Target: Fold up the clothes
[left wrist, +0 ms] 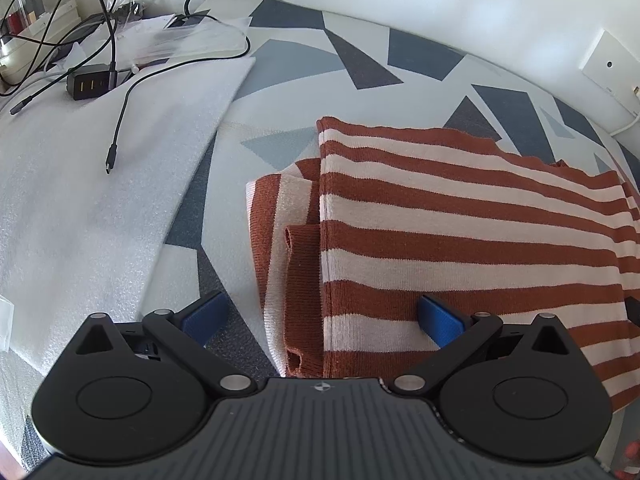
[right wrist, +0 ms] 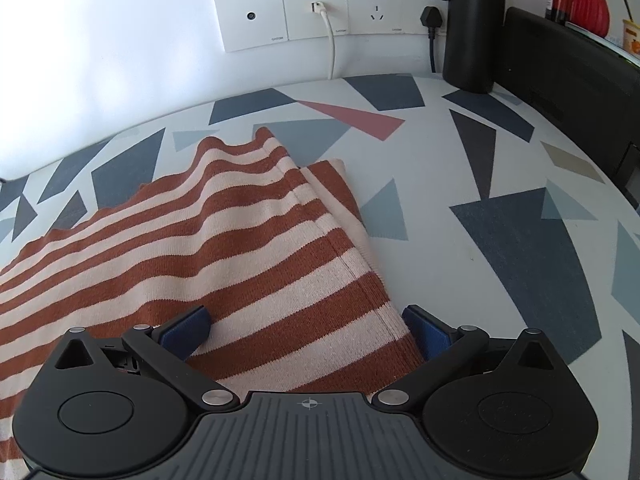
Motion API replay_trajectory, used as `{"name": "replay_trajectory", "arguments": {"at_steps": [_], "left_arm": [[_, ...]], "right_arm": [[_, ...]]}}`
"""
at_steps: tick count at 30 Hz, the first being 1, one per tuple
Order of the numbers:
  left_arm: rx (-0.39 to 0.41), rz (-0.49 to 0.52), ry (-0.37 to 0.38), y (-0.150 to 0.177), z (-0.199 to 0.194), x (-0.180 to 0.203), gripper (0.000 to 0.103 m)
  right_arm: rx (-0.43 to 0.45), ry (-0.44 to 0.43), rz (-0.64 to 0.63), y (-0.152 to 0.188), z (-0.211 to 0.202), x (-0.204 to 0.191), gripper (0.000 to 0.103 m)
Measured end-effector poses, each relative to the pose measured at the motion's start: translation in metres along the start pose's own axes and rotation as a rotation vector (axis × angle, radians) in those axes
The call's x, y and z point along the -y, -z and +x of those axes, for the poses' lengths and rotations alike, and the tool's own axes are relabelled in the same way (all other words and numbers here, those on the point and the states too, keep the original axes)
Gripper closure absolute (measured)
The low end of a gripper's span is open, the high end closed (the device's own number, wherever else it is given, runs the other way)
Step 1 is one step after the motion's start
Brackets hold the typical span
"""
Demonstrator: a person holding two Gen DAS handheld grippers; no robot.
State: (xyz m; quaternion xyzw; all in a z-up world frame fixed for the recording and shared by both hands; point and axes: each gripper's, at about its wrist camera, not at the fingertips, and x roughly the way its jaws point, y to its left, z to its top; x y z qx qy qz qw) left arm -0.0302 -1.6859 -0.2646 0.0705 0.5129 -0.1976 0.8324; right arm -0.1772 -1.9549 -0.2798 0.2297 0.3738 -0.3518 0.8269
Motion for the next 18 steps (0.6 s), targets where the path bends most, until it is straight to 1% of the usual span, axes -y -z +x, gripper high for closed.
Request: {"name": "replay_trajectory", "arguments": {"at_steps": [5,9,10,11,13,14,15,16,18], "left_arm": [[0.004,0.021,0.017,0.001,-0.001,-0.002,0.0],[0.007,0.038,0.03,0.001,-0.001,-0.003,0.0],[0.008,0.042,0.034,0.001,-0.001,-0.004,0.0],[0.012,0.037,0.03,0.001,-0.003,-0.005,0.001],[0.039,0.02,-0.006,0.001,-0.007,-0.011,0.001],[0.047,0.012,-0.012,0.001,-0.008,-0.015,0.001],[0.052,0.004,-0.012,0.001,-0.008,-0.018,0.001],[0.044,-0.005,-0.005,0.001,-0.007,-0.02,0.001],[0.032,-0.017,0.006,0.0,-0.004,-0.022,0.0]], "right_arm": [[-0.036,-0.03,-0.028,-0.005,0.0,0.003,0.001],[-0.086,-0.02,-0.011,-0.015,0.003,0.001,0.001],[-0.082,-0.023,-0.004,-0.018,0.003,0.002,0.003],[-0.062,-0.035,-0.014,-0.022,0.002,0.002,0.008],[-0.026,-0.05,-0.086,-0.034,0.002,0.0,0.007],[-0.033,-0.056,-0.127,-0.04,0.006,-0.001,0.002],[-0.047,-0.062,-0.164,-0.046,0.011,-0.001,0.001],[-0.065,-0.065,-0.179,-0.05,0.016,-0.001,0.001],[-0.098,-0.067,-0.138,-0.054,0.026,0.006,0.001]]}}
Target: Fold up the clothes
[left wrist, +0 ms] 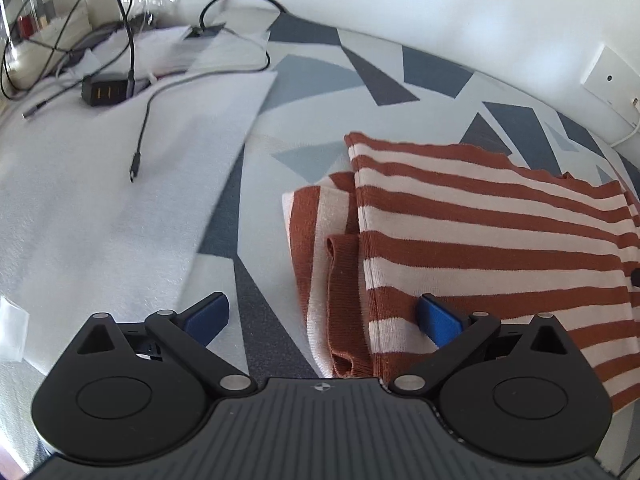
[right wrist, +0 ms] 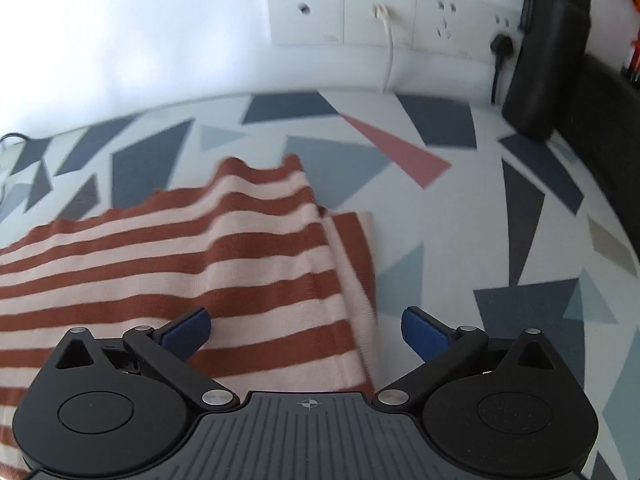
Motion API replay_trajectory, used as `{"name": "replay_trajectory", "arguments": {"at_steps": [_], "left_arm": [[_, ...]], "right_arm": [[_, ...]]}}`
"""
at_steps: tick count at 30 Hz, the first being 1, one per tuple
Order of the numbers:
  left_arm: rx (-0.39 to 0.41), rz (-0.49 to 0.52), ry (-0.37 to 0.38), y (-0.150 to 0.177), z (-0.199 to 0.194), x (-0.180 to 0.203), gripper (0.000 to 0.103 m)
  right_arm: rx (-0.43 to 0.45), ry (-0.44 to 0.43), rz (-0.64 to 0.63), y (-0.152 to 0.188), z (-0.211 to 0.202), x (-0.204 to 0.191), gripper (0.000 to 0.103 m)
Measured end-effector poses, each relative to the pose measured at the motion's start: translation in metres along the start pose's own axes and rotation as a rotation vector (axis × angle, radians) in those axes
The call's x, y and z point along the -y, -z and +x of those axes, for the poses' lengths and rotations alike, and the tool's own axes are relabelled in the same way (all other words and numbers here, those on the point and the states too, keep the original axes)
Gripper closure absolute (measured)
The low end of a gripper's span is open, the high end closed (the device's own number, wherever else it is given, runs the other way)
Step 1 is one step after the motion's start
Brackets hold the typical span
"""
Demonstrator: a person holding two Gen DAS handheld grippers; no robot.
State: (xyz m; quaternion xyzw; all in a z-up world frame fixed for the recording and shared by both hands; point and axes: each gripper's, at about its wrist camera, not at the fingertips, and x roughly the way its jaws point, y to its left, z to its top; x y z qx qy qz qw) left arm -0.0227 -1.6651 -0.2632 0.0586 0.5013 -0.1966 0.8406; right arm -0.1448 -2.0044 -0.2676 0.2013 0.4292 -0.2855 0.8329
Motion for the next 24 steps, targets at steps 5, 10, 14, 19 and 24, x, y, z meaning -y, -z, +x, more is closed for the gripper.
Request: {"name": "replay_trajectory", "arguments": {"at_steps": [5,10,14,19,24], "left_arm": [[-0.005,0.027,0.004,-0.003,0.002,0.006,0.0],[0.0,0.089,0.055,-0.001,0.004,0.015,0.0],[-0.012,0.118,0.071,-0.004,0.007,0.029,0.0],[-0.034,0.124,0.065,-0.011,0.012,0.035,0.0],[-0.037,0.145,0.069,-0.011,0.013,0.035,0.0]], "right_arm": [[0.008,-0.03,0.024,0.008,0.006,0.003,0.001],[0.044,-0.05,-0.011,0.017,0.002,-0.004,0.001],[0.071,-0.057,-0.013,0.019,0.001,-0.004,0.001],[0.087,-0.061,-0.017,0.022,0.001,-0.003,0.001],[0.063,-0.061,-0.039,0.019,0.001,-0.003,0.001]]}}
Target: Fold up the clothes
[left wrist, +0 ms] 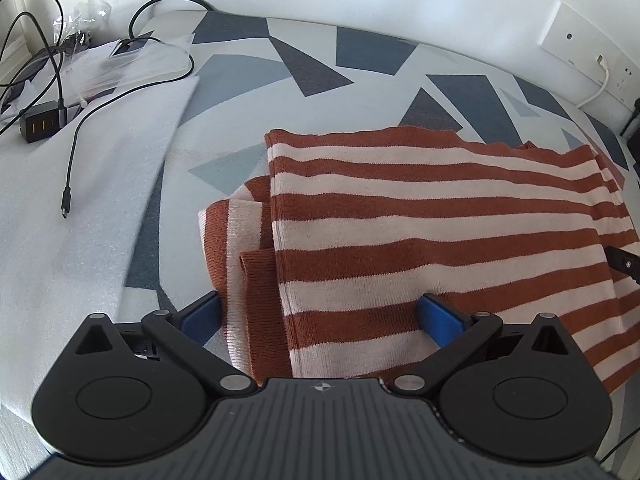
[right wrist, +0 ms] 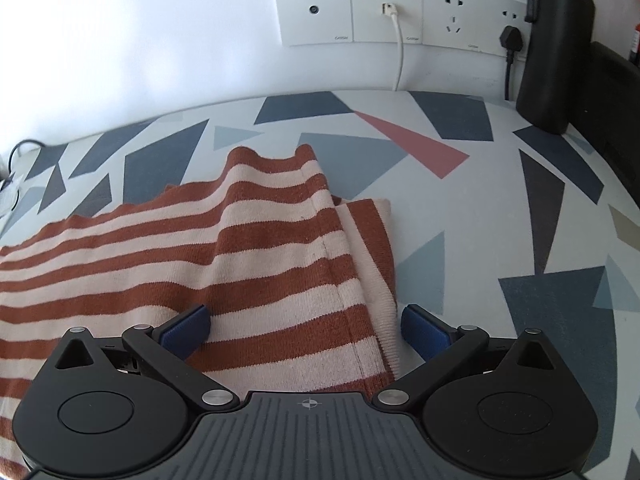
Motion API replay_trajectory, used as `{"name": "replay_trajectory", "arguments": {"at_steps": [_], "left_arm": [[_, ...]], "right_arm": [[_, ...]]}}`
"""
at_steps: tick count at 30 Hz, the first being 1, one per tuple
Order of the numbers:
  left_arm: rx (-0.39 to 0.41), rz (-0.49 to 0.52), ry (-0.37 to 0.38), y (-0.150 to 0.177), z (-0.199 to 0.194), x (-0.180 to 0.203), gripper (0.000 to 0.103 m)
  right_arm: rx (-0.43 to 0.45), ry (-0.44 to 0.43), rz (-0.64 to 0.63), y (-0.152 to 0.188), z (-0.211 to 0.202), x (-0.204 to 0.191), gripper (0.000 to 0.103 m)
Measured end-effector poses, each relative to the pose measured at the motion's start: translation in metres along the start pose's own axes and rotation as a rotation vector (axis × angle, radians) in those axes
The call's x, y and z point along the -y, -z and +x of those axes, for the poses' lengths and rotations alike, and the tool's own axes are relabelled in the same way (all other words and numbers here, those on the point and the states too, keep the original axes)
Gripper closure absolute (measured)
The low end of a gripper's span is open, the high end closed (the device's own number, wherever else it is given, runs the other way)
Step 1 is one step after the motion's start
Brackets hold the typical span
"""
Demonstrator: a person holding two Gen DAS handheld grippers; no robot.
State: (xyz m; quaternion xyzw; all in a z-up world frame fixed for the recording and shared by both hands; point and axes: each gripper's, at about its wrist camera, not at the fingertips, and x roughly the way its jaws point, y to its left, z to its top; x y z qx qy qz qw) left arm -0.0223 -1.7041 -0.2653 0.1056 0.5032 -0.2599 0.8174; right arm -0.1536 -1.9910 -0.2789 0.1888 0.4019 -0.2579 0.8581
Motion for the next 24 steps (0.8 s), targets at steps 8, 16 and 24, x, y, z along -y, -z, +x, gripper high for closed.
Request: {"name": "replay_trajectory", "arguments": {"at_steps": [8,16,24], "left_arm": [[0.075,-0.009,-0.01,0.011,-0.001,0.002,0.0],[0.09,-0.001,-0.009,0.013,-0.002,0.002,0.0],[0.097,0.001,-0.005,0.014,-0.002,0.001,0.0]], "right_arm": [[0.058,0.01,-0.021,0.009,0.002,-0.005,0.001],[0.083,0.001,-0.035,0.013,0.001,-0.003,0.001],[0.079,-0.002,-0.039,0.013,0.002,-0.003,0.001]]}}
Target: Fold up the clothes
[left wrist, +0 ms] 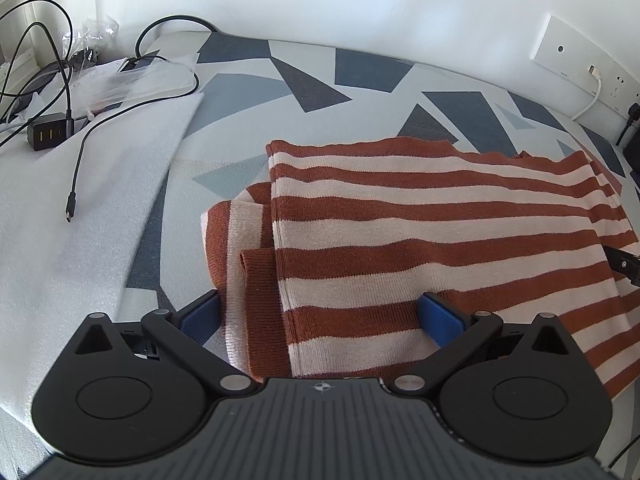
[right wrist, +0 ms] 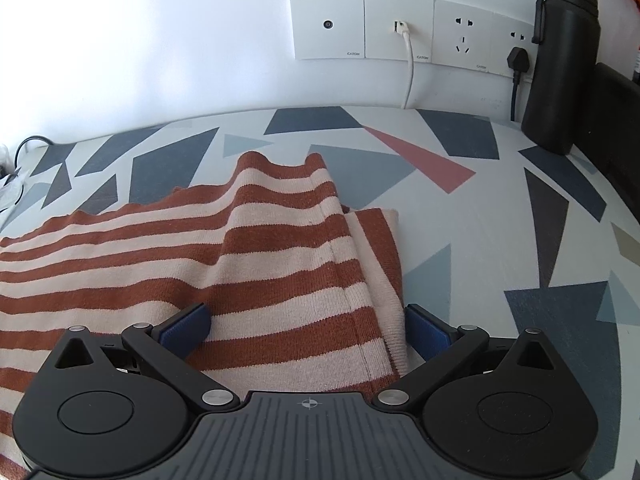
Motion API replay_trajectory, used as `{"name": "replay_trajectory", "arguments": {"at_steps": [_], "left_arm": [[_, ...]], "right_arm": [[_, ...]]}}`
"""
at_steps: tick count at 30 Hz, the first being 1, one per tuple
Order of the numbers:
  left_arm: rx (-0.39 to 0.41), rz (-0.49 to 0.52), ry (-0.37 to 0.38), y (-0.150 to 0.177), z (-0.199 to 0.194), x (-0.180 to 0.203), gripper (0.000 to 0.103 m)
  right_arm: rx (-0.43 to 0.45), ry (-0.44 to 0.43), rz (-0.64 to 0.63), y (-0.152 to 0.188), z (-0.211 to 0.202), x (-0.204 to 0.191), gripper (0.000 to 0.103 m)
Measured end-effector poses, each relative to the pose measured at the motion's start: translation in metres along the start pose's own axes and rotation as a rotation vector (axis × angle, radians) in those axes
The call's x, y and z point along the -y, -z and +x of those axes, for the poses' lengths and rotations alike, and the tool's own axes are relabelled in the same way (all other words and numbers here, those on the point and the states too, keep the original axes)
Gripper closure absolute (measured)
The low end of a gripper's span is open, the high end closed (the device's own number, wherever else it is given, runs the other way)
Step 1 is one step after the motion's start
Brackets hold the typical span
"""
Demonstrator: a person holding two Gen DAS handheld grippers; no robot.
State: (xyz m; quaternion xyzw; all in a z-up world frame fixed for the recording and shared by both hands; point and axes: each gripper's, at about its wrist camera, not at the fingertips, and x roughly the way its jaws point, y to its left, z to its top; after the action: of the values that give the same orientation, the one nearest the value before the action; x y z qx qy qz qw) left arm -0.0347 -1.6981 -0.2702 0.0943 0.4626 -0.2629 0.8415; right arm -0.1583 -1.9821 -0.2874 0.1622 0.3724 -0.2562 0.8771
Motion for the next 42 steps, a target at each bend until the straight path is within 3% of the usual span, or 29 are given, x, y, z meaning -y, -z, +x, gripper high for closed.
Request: {"name": "replay_trajectory", "arguments": {"at_steps": [14,26,42], "left_arm": [[-0.012,-0.011,-0.007,-0.001,0.0,0.001,0.0],[-0.054,-0.031,-0.001,-0.01,0.004,0.011,0.0],[-0.076,0.019,0.037,-0.013,0.005,0.022,0.0]], "right_arm": [[0.004,0.0,0.002,0.001,-0.001,0.0,0.001],[-0.044,-0.008,0.012,-0.007,0.002,-0.001,0.001],[-0.143,-0.048,0.001,-0.015,0.002,-0.017,0.001]]}}
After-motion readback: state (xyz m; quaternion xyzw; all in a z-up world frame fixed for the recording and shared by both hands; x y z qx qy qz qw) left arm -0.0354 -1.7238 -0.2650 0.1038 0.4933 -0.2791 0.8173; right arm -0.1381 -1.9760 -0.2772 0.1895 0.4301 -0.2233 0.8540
